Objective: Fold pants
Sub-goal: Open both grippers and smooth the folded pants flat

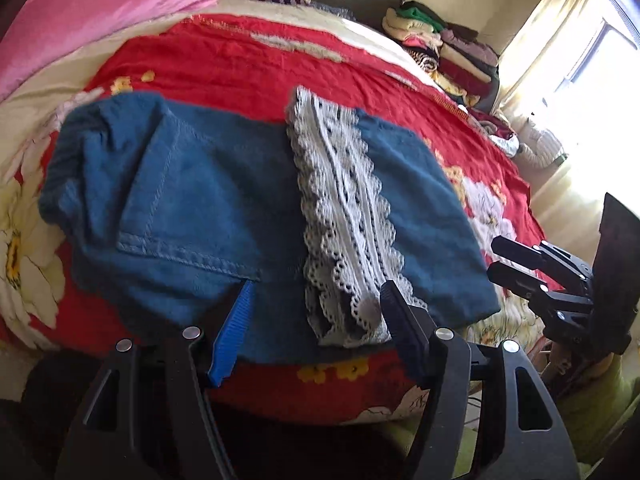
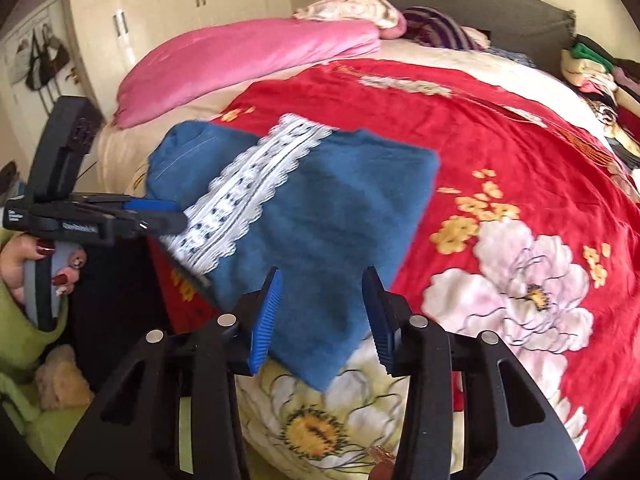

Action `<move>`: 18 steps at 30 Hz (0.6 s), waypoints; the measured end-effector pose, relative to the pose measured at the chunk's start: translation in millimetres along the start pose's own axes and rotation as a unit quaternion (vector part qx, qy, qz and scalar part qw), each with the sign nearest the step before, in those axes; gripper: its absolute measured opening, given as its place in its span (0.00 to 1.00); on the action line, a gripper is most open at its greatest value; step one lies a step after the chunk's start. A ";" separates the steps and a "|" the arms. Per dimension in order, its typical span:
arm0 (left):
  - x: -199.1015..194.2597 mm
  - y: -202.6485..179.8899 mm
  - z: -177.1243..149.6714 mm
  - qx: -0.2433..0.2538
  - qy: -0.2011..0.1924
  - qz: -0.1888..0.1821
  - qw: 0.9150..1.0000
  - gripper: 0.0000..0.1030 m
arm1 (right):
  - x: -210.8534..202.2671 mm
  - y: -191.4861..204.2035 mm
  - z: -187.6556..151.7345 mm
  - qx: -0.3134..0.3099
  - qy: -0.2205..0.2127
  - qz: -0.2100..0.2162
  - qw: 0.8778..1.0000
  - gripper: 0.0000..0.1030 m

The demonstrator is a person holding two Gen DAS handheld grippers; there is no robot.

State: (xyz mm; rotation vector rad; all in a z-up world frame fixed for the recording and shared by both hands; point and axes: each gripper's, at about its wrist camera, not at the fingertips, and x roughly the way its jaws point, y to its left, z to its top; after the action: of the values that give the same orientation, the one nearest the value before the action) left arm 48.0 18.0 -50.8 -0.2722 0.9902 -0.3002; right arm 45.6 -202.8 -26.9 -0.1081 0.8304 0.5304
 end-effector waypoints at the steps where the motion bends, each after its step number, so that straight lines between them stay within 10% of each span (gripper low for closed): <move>1: 4.9 0.3 -1.1 -0.005 0.006 0.003 1.000 0.64 | 2.6 1.9 -1.4 -0.001 0.003 0.003 1.000 0.34; 4: 14.2 -3.9 -2.2 -0.008 0.008 0.019 1.000 0.64 | 11.8 6.3 -6.5 -0.004 0.014 0.006 1.000 0.34; 7: 14.9 -9.4 -4.6 0.011 0.004 0.021 1.000 0.20 | 21.0 7.5 -12.6 -0.005 0.031 0.007 1.000 0.34; 18: -0.6 -12.8 -19.3 0.057 0.018 0.032 0.998 0.16 | 14.5 14.2 -9.7 -0.022 0.021 0.000 1.000 0.34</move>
State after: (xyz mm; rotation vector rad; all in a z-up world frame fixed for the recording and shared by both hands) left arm 29.7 4.6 -55.8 -0.1319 1.0119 -0.3035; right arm 40.1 -187.5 -42.5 -0.1602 0.8607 0.5469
